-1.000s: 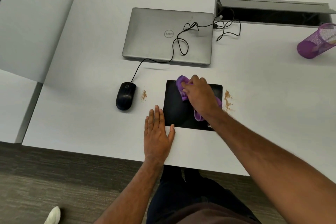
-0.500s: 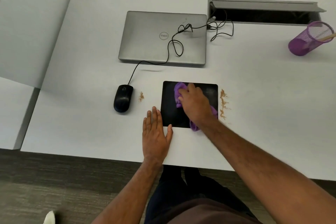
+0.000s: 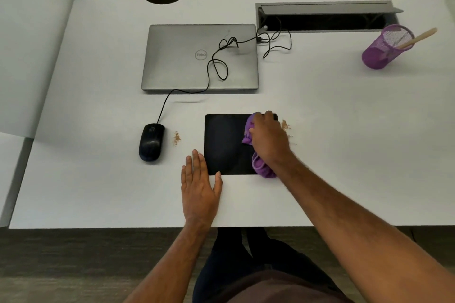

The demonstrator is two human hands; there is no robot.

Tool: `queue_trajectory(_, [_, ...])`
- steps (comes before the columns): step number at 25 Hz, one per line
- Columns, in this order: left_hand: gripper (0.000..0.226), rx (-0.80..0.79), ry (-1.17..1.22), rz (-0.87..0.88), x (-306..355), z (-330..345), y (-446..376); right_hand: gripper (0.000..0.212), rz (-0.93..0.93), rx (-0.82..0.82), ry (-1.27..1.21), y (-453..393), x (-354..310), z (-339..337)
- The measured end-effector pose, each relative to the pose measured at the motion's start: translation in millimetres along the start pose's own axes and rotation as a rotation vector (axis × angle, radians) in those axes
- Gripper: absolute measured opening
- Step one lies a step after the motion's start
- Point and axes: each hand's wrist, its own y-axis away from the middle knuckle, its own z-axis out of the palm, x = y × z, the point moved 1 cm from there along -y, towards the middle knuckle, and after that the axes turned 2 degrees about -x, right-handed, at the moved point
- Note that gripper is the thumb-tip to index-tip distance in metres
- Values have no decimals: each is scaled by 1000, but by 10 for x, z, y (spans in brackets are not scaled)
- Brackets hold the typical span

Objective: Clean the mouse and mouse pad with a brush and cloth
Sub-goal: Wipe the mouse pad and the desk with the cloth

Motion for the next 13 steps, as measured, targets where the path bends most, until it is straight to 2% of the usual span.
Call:
queue_trajectory(2, [77,-10,-7,0,-7,-1,0,69,-120,-100,67,247,-215,176])
queue_trajectory(4, [77,-10,-4,-1,-9,3,-4,73,-135,-127,97,331,-204,235])
queue_trajectory(8, [77,1,10,-1,-3,7,-8,54,27,-27,19,103,235,-53])
queue_trajectory(10, [77,0,4,-5,-5,5,-10,52,96,-4,1,23,343,-154])
queue_trajectory(13, [77,-7,2,-3,-6,2,1,48,9,7,-28,110,119,-105])
